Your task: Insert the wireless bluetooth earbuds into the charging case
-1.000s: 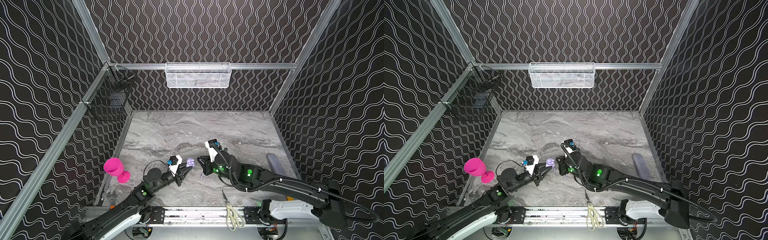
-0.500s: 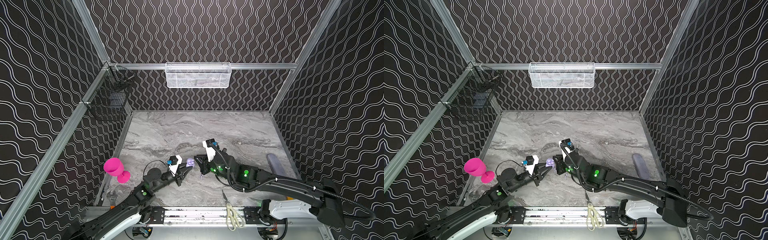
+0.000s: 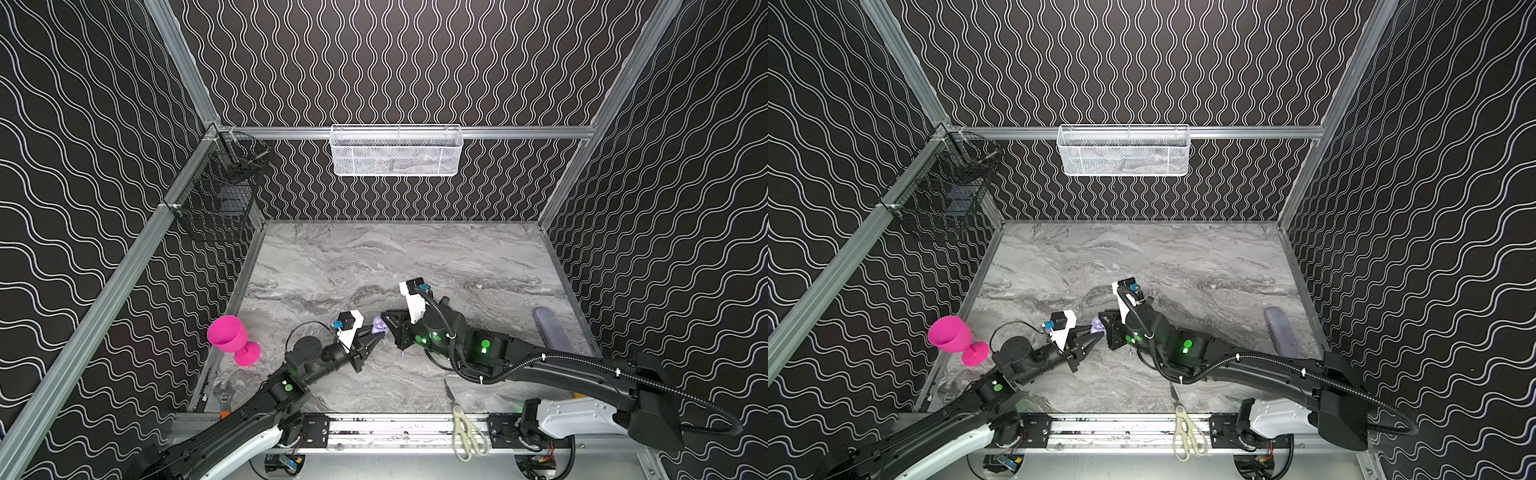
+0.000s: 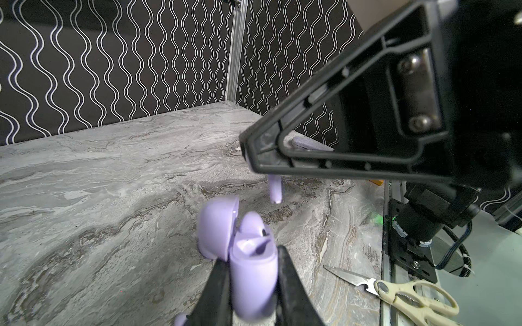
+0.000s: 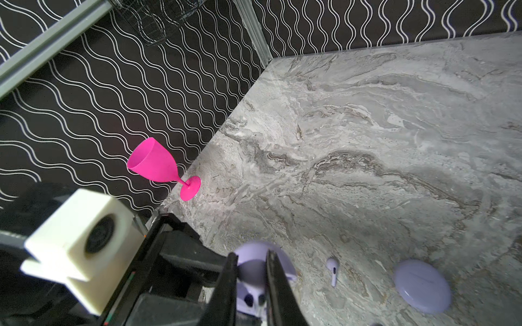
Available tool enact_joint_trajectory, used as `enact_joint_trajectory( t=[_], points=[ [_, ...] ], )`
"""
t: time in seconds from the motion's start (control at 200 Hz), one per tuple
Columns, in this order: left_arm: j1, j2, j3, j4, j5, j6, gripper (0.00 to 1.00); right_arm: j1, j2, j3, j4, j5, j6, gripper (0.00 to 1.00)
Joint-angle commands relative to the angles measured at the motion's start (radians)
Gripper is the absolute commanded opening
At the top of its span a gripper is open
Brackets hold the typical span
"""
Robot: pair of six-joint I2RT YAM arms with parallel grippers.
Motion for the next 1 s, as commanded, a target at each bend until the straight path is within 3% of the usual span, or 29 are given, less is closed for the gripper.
enact_joint_trajectory(
  t=[0.0, 0.996],
  points=[
    [0.004, -0.003, 0.000, 0.028, 0.006, -0.002, 0.15, 0.002, 0.003, -0.008, 0.071, -0.013, 0.024, 0.13],
    [0.007, -0.017, -0.001, 0.019, 0.005, -0.001, 0.15, 0.007, 0.049, -0.004, 0.103, -0.023, 0.036, 0.13]
  ],
)
